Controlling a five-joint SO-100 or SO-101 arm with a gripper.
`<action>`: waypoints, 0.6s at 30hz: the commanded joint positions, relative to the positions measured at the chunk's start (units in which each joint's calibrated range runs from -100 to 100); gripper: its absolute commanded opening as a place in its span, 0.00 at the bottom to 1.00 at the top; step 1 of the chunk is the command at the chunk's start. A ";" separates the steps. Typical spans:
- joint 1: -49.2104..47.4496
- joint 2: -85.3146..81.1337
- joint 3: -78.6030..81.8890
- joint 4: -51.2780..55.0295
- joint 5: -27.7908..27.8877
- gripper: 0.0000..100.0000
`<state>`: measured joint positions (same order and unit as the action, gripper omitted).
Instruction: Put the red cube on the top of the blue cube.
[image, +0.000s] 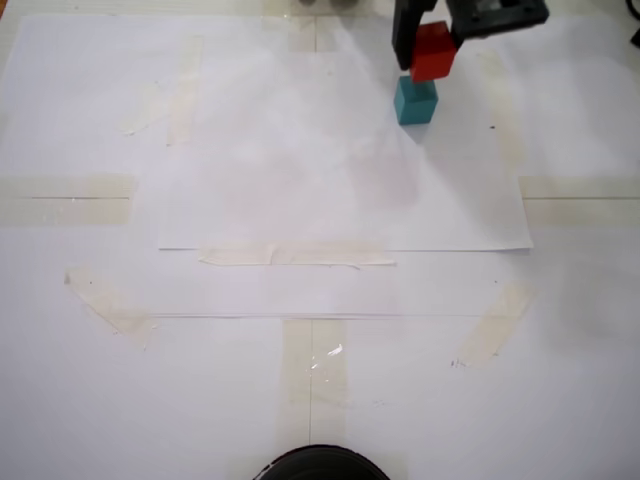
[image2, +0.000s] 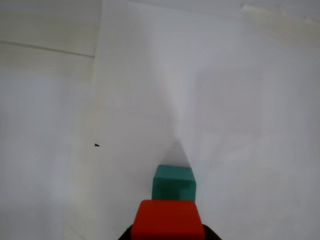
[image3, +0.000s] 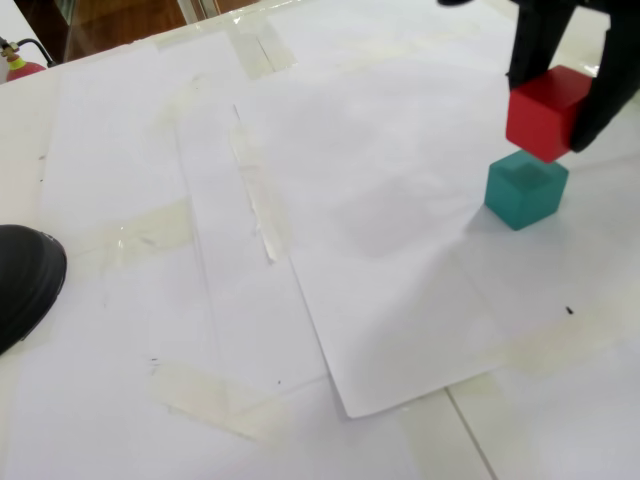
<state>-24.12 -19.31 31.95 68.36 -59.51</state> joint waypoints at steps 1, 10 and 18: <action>0.81 -0.18 0.42 -1.14 0.24 0.10; 0.73 0.51 2.14 -3.75 0.34 0.10; 0.73 0.85 5.23 -6.93 0.34 0.10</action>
<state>-23.90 -18.26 36.74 63.16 -59.51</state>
